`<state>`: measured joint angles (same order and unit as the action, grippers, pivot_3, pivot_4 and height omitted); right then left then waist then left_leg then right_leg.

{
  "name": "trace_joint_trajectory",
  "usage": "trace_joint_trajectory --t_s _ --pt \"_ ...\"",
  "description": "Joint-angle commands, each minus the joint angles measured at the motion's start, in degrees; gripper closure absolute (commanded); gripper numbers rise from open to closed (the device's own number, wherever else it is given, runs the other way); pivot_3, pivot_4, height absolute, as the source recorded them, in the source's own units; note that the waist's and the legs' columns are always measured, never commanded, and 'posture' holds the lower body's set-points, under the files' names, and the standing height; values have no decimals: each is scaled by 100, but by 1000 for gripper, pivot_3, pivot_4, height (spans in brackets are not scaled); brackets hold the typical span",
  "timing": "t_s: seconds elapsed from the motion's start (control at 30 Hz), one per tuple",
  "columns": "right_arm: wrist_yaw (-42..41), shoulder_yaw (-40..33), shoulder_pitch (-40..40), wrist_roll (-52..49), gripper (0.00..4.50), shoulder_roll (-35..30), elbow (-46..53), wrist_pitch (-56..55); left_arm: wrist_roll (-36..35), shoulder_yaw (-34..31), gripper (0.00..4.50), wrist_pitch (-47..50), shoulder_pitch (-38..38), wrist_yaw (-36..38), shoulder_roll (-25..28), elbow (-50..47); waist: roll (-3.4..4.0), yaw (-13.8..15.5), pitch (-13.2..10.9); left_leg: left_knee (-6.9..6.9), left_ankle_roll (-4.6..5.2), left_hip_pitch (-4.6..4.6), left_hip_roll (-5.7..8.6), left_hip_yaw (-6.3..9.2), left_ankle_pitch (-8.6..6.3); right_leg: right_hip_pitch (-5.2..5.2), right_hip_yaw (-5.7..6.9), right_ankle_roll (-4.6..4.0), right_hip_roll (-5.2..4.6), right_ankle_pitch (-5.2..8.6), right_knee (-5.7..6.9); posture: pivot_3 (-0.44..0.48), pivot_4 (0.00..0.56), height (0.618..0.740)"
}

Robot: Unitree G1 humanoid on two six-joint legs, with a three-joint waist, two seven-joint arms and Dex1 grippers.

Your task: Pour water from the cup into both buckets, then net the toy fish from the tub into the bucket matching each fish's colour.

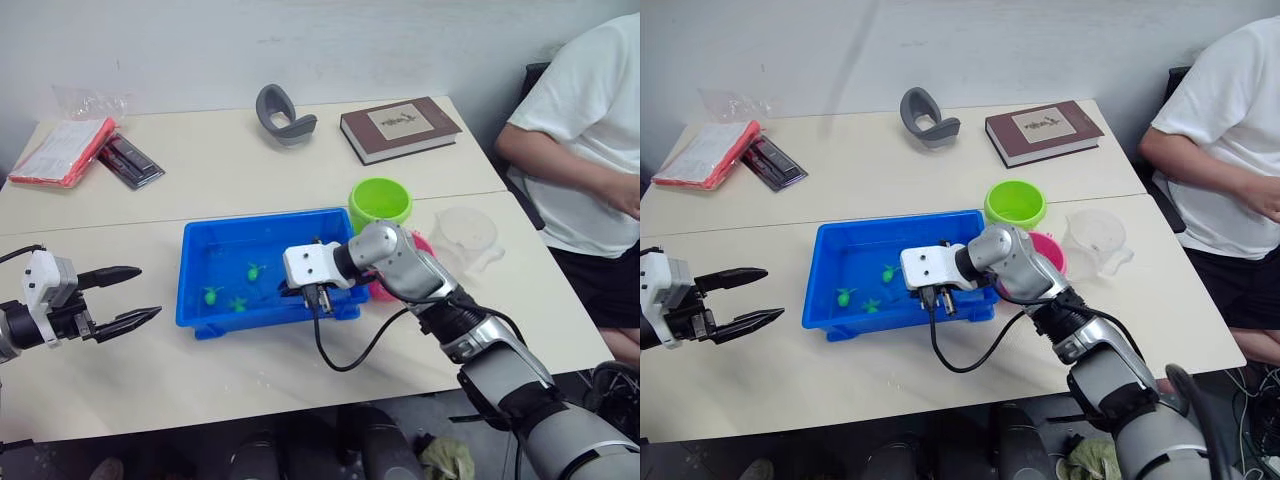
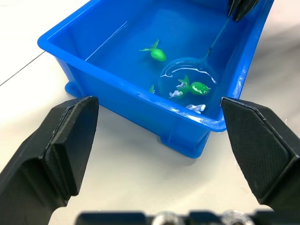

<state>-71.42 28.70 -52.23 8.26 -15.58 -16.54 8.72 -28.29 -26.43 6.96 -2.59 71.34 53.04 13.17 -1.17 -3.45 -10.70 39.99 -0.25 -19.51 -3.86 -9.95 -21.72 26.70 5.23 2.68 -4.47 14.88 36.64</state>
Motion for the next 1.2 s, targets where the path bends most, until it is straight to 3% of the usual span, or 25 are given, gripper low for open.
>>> trace_joint_trajectory --t_s 0.03,0.6,0.8,1.2 --pt "-224 -262 -53 -320 4500 -216 218 189 -14 -118 42 -36 14 17 98 -77 0 0 0 0 0 0 0 0 0 0 0 0 0 0 -1 0 150 740" --pt "-469 -1083 -11 -1278 4500 -831 319 430 -173 69 42 244 -213 -117 -79 -565 0 4 0 -3 -1 -3 -3 1 -2 3 0 0 -1 0 -10 0 150 740" --pt "-282 -1634 593 -1535 4500 -1221 660 -394 -347 227 42 521 -471 -377 -286 -1075 0 17 0 -4 -2 -3 -1 0 -3 3 0 0 0 0 -11 0 150 740" --pt "680 -2499 1761 -1885 4500 -1897 2002 228 -438 678 42 923 -1070 -699 -685 -1475 0 38 0 -5 -3 6 4 7 -3 3 -10 2 2 -1 -22 0 150 740"
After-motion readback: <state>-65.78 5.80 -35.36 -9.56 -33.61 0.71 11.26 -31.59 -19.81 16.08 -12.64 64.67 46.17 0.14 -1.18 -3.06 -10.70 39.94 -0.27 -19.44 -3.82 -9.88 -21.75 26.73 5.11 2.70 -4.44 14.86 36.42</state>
